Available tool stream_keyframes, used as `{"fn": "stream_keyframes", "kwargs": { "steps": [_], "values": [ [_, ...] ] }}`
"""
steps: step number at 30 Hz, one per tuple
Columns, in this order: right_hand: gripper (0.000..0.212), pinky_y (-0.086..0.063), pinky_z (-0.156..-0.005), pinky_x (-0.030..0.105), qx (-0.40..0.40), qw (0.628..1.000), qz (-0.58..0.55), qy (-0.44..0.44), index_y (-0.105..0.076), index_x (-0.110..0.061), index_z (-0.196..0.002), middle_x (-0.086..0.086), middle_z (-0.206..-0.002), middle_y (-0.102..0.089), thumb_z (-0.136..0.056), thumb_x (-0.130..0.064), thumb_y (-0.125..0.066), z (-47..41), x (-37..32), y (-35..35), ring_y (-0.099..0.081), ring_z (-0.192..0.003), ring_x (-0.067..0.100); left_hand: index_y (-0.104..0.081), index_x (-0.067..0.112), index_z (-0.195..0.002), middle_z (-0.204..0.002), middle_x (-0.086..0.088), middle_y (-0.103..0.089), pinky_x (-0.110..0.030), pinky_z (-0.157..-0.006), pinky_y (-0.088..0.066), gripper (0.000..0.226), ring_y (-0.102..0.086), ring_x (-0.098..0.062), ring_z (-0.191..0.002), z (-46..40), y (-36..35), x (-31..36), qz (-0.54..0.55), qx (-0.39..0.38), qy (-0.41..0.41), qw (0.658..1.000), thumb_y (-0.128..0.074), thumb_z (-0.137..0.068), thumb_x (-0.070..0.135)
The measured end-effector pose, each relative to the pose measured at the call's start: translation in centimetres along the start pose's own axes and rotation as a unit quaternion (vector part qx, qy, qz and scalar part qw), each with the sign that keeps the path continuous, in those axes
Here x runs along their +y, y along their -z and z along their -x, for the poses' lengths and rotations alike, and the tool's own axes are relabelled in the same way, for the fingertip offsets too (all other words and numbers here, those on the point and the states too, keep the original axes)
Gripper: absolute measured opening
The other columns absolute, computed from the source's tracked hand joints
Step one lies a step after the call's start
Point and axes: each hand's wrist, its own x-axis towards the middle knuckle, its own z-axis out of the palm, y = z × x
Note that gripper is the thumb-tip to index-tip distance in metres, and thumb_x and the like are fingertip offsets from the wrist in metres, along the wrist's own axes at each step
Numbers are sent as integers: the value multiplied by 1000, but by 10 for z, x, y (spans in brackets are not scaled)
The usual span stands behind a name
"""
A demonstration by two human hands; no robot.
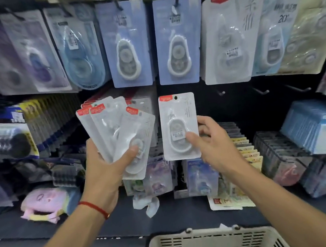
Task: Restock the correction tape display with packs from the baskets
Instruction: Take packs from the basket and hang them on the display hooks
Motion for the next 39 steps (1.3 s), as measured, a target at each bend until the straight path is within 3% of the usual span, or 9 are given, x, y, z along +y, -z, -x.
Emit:
{"fn": "stream_keyframes", "kwargs": {
  "steps": [3, 8, 14, 16, 19, 23, 25, 32, 39],
  "values": [
    [29, -46, -50, 11, 25, 999, -26, 6, -59, -39, -127, -13, -101, -75, -102, -30, -69, -2, 3, -7, -67, -62, -3, -59, 40, -126, -132, 7, -71, -26, -86, -62, 75, -71, -16, -120, -1, 6, 1, -2, -12, -9, 1000, -99, -63, 42],
    [33, -54, -56, 15, 57, 995, -77, 28, -64, -26, -133, -5, -96, -79, -101, -22, -71, 0, -1, -12, -78, -79, 9, -59, 38, -128, -133, 3, -71, -31, -88, -62, 76, -71, -20, -121, 3, 6, 3, 6, -23, -9, 1000, -99, -64, 42],
    [33, -51, -51, 19, 75, 996, -21, 38, -63, -39, -132, -7, -90, -76, -100, -35, -71, 1, 0, -14, -71, -65, 7, -61, 44, -122, -129, 5, -73, -32, -88, -63, 67, -72, -19, -118, 4, 1, 6, 12, -12, -13, 1000, -97, -67, 37],
    [51, -60, -70, 35, 73, 993, 88, -7, -51, -32, -149, -7, -106, -75, -102, -47, -64, -4, 1, -14, -75, -85, 13, -60, 44, -122, -128, 6, -73, -32, -89, -63, 67, -72, -18, -117, 5, -1, 6, 9, -1, -18, 1000, -97, -67, 37],
    [67, -48, -109, 47, 35, 957, 273, -91, -41, -22, -157, 1, -148, -58, -102, -59, -52, -2, 6, -14, -59, -131, 21, -58, 39, -128, -130, 6, -72, -34, -90, -63, 72, -72, -18, -119, 7, -5, 4, 1, -10, -12, 1000, -97, -67, 36],
    [32, -58, -99, 39, -71, 987, 127, -76, -73, -31, -116, -18, -109, -76, -97, -55, -64, 16, 7, -31, -69, -100, -2, -55, 35, -135, -131, 5, -72, -44, -93, -61, 83, -71, -20, -120, 13, -14, -3, 6, -42, 33, 999, -98, -64, 35],
    [39, -61, -92, 36, -113, 988, 91, -56, -75, -32, -108, -20, -103, -78, -85, -64, -69, 22, 8, -41, -72, -98, 0, -53, 33, -138, -132, 2, -72, -45, -92, -62, 84, -71, -23, -122, 17, -18, -7, 7, -72, 50, 996, -99, -68, 31],
    [49, -64, -84, 38, -17, 998, -2, -65, -72, -31, -104, -14, -99, -79, -69, -65, -80, 25, 17, -47, -76, -93, 8, -49, 27, -144, -138, -5, -70, -52, -95, -61, 65, -70, -30, -124, 18, -24, -2, 107, -93, 117, 983, -82, -89, 23],
    [21, -58, -73, 21, 102, 994, -32, -8, -57, -27, -120, -9, -102, -80, -102, -31, -67, 16, 3, -36, -77, -93, 7, -59, 37, -131, -126, 5, -74, -50, -70, -66, 43, -77, -24, -107, 14, -13, 0, 16, -18, 94, 995, -77, -92, 28]
  ]
}}
